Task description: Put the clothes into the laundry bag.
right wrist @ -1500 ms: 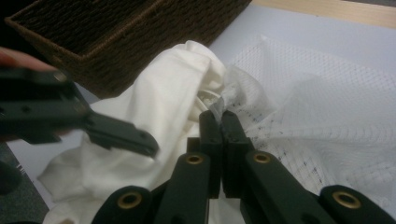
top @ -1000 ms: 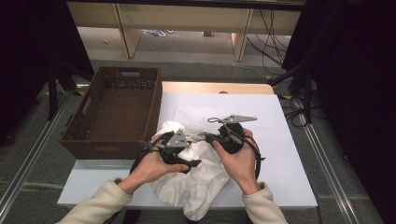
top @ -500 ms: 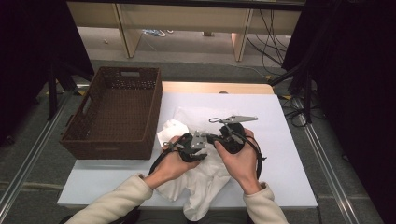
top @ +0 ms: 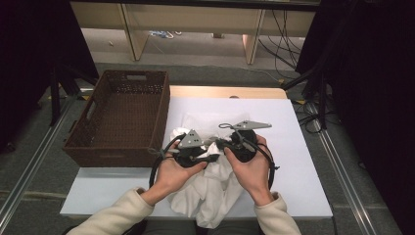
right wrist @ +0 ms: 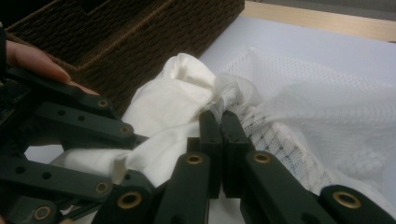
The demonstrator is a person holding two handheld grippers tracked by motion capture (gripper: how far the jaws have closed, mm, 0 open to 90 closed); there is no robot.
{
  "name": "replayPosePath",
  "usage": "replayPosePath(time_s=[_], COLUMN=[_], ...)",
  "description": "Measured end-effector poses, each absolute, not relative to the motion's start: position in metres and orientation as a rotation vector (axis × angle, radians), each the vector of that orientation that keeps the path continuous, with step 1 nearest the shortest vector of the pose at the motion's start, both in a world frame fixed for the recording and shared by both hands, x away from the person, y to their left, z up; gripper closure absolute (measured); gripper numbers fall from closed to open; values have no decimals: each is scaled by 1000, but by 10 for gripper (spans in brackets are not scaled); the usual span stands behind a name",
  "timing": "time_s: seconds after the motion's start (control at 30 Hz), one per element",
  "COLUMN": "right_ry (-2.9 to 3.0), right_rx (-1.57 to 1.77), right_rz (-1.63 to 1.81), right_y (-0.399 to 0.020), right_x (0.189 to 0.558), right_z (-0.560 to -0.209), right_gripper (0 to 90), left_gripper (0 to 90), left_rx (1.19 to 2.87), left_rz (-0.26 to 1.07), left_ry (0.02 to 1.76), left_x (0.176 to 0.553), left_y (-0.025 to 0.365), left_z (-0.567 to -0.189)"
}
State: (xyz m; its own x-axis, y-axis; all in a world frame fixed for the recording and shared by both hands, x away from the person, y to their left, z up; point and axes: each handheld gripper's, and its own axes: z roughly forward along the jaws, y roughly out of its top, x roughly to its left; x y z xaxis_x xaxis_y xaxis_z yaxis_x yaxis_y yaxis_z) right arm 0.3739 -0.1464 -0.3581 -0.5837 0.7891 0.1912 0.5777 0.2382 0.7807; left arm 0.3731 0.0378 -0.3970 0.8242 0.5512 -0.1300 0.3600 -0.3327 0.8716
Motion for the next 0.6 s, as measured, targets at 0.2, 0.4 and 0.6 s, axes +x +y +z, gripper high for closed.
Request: replayPosePath(time_s=[0.2,0.4,0.6], right_ry=[2307,2358,2303], right_rx=[1323,1362,1361], right_rz=[1282,1285,1254], right_y=[-143,-142,-153], right_x=[373,381,383], right_z=[-362,-374,-368], right_gripper=[900,900,900], left_gripper=[774,747,387], left_rx=[1967,1957,1995], left_rz=[279,293,303], left_ry=[743,759,621], left_x=[395,414,395], left_y=[30,27,38], left_z=[-416,-436,-420])
